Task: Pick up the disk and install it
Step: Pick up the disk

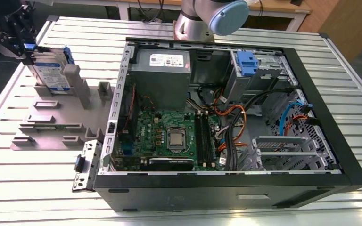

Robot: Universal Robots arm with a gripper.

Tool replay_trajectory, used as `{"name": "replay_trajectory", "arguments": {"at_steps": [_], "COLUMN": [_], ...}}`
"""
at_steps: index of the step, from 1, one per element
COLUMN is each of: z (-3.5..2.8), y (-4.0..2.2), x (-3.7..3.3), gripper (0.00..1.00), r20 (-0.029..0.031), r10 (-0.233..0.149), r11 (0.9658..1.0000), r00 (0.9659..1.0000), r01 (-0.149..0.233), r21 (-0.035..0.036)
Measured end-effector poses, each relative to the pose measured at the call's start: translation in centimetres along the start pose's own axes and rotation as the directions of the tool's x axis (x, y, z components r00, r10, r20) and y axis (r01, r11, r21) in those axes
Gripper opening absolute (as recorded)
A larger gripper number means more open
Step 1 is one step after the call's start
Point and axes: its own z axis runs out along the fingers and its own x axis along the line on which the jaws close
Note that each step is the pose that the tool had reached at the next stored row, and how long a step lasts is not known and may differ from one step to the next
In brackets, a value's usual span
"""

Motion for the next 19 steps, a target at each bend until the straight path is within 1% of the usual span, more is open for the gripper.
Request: {"name": "replay_trajectory", "arguments": {"at_steps": [8, 14, 19], "z": [0.05, 0.33, 0.41], "y": [-0.13, -0.14, -0.14], "x": [0.00, 0.00, 0.00], "gripper": [0.46, 0.46, 0.46], "r20": [-0.0001, -0.0001, -0.0001], "r10": [0.000, 0.000, 0.000], "r11": [1.0000, 1.0000, 1.0000], "r00": [1.0000, 1.0000, 1.0000], "r01": [0.000, 0.000, 0.000], "r21": [0.0001, -0.0001, -0.0002]}}
